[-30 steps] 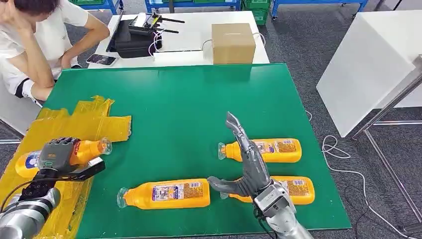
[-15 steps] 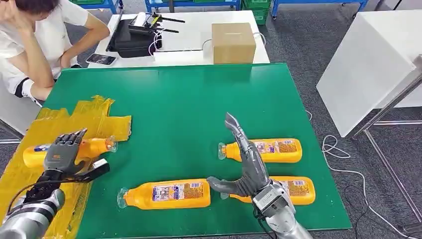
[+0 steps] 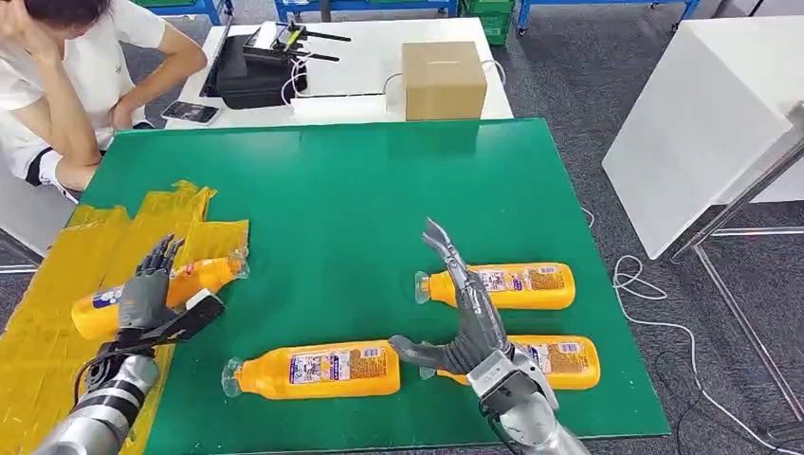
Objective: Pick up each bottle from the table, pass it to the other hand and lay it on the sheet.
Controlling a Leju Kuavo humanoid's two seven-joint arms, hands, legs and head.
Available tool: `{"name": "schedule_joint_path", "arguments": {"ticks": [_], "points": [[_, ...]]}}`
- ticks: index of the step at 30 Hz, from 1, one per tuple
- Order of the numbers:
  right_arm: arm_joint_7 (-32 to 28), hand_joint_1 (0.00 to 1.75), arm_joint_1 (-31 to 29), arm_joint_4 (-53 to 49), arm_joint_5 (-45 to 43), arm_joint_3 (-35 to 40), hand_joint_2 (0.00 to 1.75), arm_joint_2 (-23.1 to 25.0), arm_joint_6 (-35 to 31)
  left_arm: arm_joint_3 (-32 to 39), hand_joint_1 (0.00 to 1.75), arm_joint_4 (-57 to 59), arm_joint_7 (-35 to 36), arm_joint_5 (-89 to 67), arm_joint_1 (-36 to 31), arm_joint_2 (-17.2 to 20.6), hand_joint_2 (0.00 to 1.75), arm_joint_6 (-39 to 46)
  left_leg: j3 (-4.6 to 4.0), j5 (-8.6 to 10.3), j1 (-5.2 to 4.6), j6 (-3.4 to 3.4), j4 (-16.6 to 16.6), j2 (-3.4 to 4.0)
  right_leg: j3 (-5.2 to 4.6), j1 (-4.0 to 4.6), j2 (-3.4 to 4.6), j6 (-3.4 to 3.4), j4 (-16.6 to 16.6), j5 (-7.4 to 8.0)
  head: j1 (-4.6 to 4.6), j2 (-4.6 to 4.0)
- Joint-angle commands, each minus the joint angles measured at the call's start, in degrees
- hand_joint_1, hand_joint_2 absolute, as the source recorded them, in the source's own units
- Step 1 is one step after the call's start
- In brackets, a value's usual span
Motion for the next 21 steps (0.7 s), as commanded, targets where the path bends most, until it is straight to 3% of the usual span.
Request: {"name": "schedule_joint_path", "arguments": {"ticks": [1, 21], "points": [[0.7, 0.00, -1.1, 3.4, 0.9, -0.7, 1.75, 0.1, -0.5, -1.8, 0.00, -1.1, -0.9, 6.0, -0.5, -2.5, 1.75, 2.4, 0.04, 0.00, 0.03, -0.01, 0.0, -0.05, 0.07, 0.03, -0.06, 0.05, -0.1, 0.00, 0.00, 0.00], [0.8, 0.00, -0.8, 3.5, 1.1, -1.1, 1.75, 0.2, -0.7, -2.1, 0.00, -3.8, -1.5, 8.6, 0.3, -3.4, 1.75, 2.0, 0.00, -0.02, 0.07, -0.01, 0.0, -0.03, 0.05, 0.06, -0.05, 0.05, -0.1, 0.01, -0.02, 0.00]]}}
